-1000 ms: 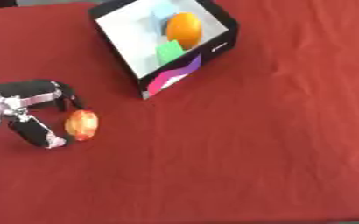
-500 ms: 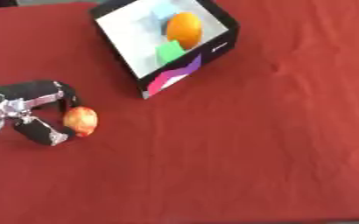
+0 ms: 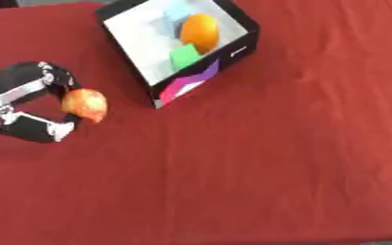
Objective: Pick up objects on the table and place them in the box.
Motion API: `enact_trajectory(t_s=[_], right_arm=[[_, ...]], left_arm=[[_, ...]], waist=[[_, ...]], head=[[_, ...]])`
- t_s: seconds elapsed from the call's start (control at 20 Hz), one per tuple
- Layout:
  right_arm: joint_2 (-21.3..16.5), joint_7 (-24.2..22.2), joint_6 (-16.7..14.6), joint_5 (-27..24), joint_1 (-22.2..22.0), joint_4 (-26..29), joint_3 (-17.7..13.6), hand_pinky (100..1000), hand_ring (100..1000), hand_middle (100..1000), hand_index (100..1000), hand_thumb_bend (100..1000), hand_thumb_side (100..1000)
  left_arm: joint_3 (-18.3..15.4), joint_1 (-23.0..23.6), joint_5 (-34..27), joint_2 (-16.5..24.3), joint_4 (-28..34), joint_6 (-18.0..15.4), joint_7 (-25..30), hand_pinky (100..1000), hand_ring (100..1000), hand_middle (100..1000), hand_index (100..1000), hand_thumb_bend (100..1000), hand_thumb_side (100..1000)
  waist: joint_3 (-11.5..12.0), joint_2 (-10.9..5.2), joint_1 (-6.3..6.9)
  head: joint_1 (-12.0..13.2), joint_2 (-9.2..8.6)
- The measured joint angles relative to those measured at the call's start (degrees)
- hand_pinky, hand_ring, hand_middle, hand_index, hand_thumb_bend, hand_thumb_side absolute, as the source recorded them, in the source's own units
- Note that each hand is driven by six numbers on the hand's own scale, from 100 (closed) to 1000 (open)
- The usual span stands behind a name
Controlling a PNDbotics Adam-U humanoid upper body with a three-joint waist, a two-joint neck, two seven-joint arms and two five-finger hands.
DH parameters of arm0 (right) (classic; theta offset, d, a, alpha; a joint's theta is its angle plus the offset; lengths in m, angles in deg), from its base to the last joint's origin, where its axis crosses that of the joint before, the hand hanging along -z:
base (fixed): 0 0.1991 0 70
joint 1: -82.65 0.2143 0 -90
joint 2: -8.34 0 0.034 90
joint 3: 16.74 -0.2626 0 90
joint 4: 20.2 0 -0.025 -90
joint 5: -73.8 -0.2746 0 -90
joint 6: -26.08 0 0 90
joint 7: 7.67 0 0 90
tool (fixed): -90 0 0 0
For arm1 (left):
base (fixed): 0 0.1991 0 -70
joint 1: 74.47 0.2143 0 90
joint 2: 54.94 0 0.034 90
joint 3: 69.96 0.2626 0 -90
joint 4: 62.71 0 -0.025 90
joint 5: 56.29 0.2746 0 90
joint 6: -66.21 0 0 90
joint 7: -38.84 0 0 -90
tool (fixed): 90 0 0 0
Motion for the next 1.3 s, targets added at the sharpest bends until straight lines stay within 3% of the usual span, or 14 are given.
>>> enact_trajectory(t_s=[0.35, 0.7, 0.85, 1.0, 1.3], right_arm=[[-0.1, 0.2, -0.2, 0.0, 0.0, 0.0, -0.2, 919, 767, 725, 814, 433, 471], [-0.1, 0.1, -0.1, -0.1, 1.0, 0.0, -0.1, 919, 767, 725, 813, 431, 465], [-0.1, 0.0, -0.1, -0.3, 2.3, 0.0, 0.2, 918, 767, 725, 813, 434, 461], [-0.1, 0.0, -0.2, -0.6, 3.9, 0.1, 0.3, 917, 767, 725, 813, 435, 458], [0.1, -0.7, -0.1, -1.0, 7.2, 0.3, 1.2, 917, 767, 724, 813, 437, 458]], left_arm=[[-5.2, -7.8, -1.6, 1.0, 1.5, -2.0, -1.8, 727, 592, 604, 595, 100, 100], [-7.7, -18.5, -2.1, -2.8, -0.1, 0.4, -1.9, 730, 585, 592, 581, 100, 100], [-7.9, -25.3, -1.5, -8.0, -7.5, -0.1, -1.9, 731, 585, 589, 577, 100, 100], [-7.9, -30.3, 1.2, -13.5, -18.2, -3.0, -2.2, 732, 589, 593, 577, 100, 100], [-9.7, -35.2, 15.6, -24.5, -40.8, -11.8, -4.8, 731, 600, 609, 584, 100, 100]], waist=[[0.3, 0.0, 0.02], [-0.5, -0.06, 0.03], [-1.6, -0.07, 0.03], [-2.3, -0.07, 0.03], [-4.3, 0.0, -0.01]], head=[[-1.1, 0.0], [-1.1, 0.01], [-0.7, 0.0], [-0.1, -0.09], [2.2, -1.09]])
